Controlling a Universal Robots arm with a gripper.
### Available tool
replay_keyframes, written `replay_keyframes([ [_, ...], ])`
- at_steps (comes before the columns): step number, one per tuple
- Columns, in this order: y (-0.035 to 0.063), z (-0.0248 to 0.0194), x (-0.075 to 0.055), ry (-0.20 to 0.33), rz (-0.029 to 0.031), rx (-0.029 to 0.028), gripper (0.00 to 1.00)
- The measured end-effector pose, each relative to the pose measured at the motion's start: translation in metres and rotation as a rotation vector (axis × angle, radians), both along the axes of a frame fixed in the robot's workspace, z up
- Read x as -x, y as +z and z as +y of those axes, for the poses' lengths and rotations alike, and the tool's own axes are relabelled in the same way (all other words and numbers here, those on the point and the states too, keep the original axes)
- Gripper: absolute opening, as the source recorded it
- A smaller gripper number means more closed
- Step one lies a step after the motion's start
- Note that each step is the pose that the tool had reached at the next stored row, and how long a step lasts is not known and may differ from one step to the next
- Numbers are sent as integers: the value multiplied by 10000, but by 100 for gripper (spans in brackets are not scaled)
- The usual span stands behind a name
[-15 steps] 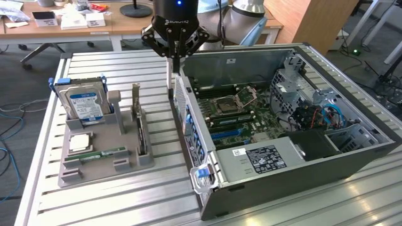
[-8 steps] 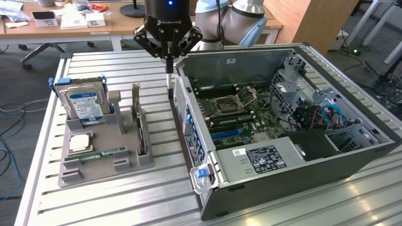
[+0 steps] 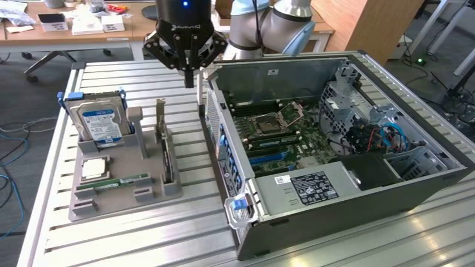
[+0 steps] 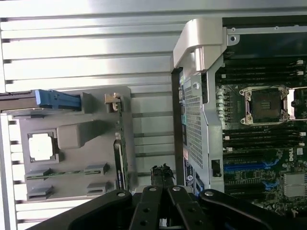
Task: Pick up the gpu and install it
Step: 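Reach for the gpu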
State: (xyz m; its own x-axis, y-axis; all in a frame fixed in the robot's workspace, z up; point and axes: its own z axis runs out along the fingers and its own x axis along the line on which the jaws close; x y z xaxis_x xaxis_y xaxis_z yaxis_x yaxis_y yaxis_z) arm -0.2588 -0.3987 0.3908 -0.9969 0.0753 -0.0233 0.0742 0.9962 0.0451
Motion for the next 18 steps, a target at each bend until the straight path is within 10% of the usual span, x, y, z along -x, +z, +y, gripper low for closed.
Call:
replay_keyframes([
  [18,-29,6,375,1,1,9,11],
])
